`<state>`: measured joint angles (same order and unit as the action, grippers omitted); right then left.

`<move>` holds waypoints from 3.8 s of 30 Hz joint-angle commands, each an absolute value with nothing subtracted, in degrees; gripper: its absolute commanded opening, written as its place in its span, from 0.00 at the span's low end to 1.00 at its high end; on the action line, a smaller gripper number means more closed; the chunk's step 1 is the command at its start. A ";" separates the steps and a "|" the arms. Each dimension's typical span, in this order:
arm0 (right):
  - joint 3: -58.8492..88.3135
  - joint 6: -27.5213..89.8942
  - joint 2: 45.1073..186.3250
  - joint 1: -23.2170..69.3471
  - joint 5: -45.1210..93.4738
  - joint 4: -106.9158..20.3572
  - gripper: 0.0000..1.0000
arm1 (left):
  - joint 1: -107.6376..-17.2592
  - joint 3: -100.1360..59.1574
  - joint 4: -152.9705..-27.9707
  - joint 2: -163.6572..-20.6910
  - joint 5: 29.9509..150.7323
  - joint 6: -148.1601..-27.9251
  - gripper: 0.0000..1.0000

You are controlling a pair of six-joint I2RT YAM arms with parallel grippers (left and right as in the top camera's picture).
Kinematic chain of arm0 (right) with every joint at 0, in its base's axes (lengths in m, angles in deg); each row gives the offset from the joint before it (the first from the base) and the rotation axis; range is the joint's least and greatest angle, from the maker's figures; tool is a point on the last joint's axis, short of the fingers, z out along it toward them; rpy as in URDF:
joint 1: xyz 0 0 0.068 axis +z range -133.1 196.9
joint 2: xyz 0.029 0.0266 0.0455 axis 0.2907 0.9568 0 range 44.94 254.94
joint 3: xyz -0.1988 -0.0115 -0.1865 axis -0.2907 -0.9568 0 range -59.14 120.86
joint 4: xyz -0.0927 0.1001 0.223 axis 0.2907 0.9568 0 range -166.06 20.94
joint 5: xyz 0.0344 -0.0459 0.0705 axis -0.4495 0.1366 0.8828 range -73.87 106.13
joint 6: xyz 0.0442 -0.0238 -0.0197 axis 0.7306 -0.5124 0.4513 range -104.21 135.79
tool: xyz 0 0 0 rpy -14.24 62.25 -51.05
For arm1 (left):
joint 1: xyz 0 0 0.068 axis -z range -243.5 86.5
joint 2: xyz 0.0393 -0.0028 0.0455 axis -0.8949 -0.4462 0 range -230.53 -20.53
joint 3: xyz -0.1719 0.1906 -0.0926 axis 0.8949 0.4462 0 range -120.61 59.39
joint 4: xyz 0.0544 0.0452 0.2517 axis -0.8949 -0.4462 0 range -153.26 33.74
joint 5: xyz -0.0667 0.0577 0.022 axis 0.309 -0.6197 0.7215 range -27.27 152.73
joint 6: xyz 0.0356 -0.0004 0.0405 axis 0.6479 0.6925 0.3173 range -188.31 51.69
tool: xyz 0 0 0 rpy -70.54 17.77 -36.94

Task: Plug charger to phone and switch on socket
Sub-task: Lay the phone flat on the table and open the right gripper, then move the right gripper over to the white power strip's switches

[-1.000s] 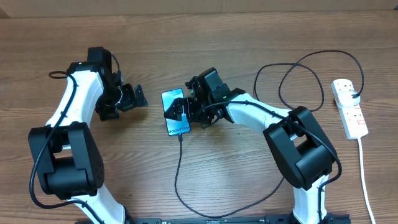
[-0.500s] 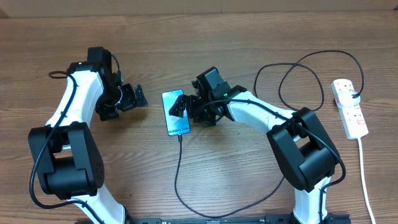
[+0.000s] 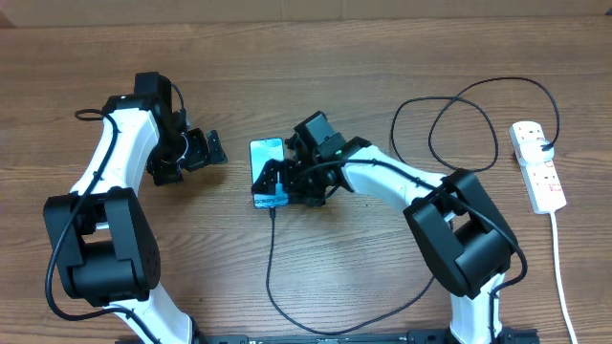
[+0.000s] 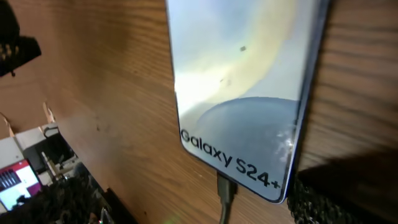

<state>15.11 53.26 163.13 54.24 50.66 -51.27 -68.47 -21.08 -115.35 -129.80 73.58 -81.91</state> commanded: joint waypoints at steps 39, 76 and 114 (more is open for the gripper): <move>30.48 48.32 143.77 8.54 0.54 -3.12 1.00 | -68.71 -21.34 -115.33 -128.75 73.18 -82.68 1.00; 30.06 30.20 151.09 -25.86 16.30 -16.78 0.96 | -68.71 -21.34 -115.33 -128.75 73.18 -82.68 1.00; 30.02 27.65 165.19 -25.53 21.39 -21.96 1.00 | -68.71 -21.34 -115.33 -128.73 73.21 -82.68 1.00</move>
<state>30.31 27.75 165.23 -25.80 20.67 -21.61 -68.47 -21.08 -115.35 -129.82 73.58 -81.91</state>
